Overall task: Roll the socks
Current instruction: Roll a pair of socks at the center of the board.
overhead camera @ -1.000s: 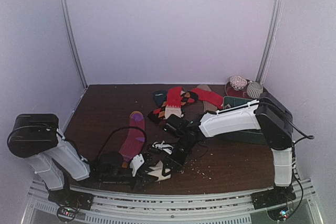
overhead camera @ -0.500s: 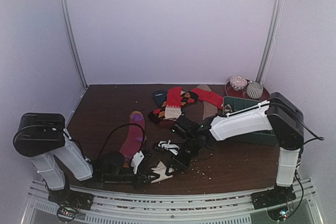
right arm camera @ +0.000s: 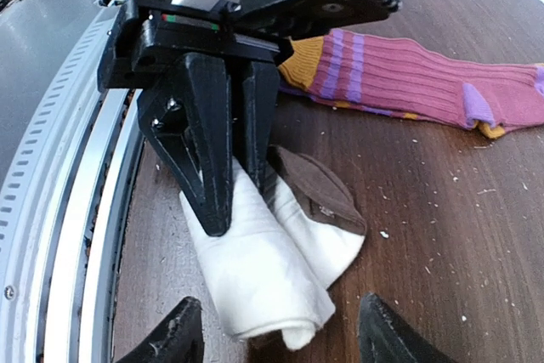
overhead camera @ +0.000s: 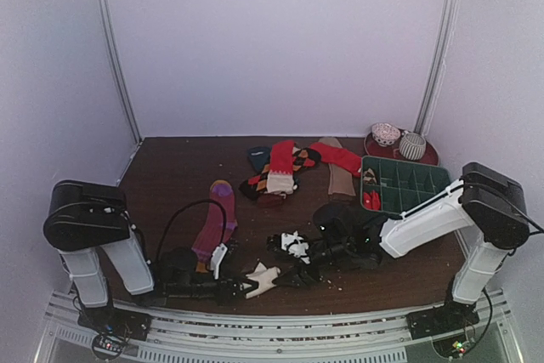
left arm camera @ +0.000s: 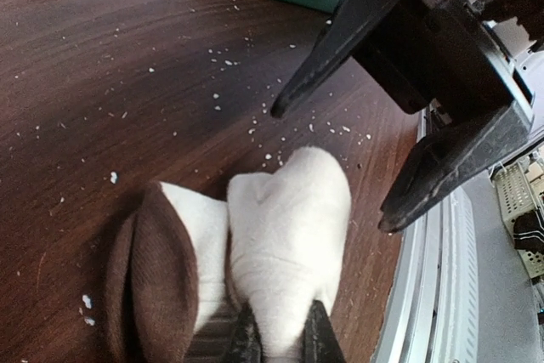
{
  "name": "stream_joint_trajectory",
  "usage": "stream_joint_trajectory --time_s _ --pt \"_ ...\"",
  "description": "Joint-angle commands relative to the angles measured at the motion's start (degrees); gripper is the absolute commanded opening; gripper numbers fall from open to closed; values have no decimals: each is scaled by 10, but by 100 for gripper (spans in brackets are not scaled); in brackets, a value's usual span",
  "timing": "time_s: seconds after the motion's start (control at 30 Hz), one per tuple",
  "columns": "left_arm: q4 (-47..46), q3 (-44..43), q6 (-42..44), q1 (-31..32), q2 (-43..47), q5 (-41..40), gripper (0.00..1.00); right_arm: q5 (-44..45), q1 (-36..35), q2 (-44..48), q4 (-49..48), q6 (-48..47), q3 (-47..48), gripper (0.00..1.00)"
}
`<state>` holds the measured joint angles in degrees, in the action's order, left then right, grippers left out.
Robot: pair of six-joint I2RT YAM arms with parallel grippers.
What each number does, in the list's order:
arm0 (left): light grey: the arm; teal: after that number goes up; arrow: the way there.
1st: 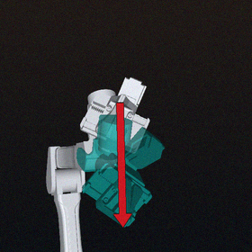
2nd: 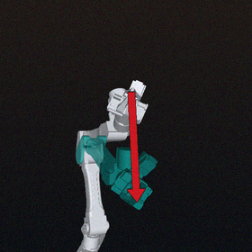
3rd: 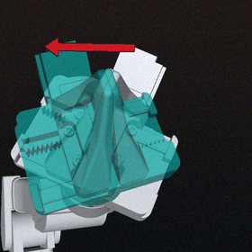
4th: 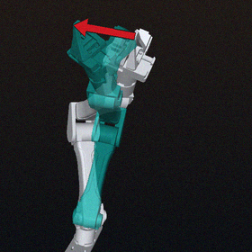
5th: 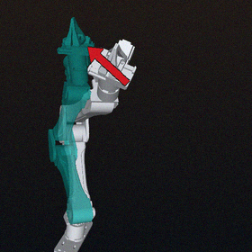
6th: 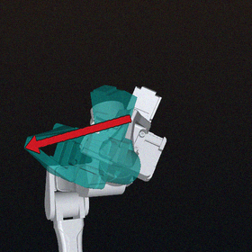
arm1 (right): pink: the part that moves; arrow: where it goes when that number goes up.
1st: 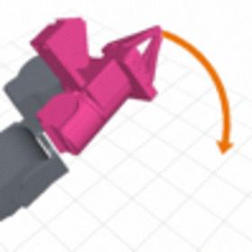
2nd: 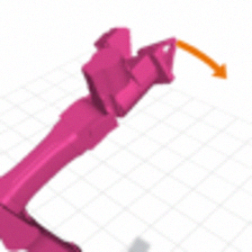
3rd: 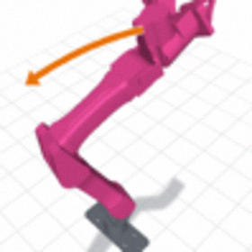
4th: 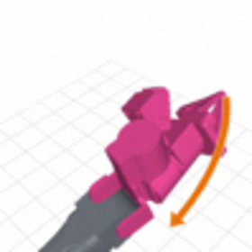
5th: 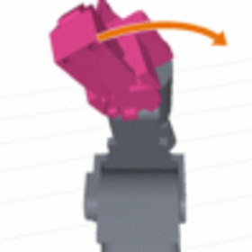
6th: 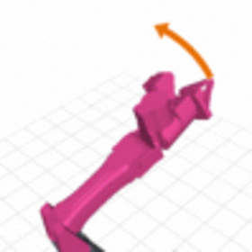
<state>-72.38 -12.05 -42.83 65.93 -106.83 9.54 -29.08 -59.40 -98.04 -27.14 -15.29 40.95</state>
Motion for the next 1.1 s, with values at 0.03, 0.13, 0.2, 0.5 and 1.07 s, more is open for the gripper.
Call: stream_joint_trajectory --time_s 0.03,0.13,0.2,0.5,1.07 --pt "154 27 -16 3 -37 26 0 -52 -3 -37 -23 -31 35 63" --pt "154 30 -15 2 -37 23 0 -72 -4 -46 7 -19 42 62" --pt "152 31 -15 2 -39 22 0 -80 -4 -52 22 -10 43 62" --pt "149 26 -8 1 -46 26 0 -110 -7 -105 104 18 69 57" --pt "402 -84 140 -1 111 -47 58 -34 -7 -165 361 121 179 26"
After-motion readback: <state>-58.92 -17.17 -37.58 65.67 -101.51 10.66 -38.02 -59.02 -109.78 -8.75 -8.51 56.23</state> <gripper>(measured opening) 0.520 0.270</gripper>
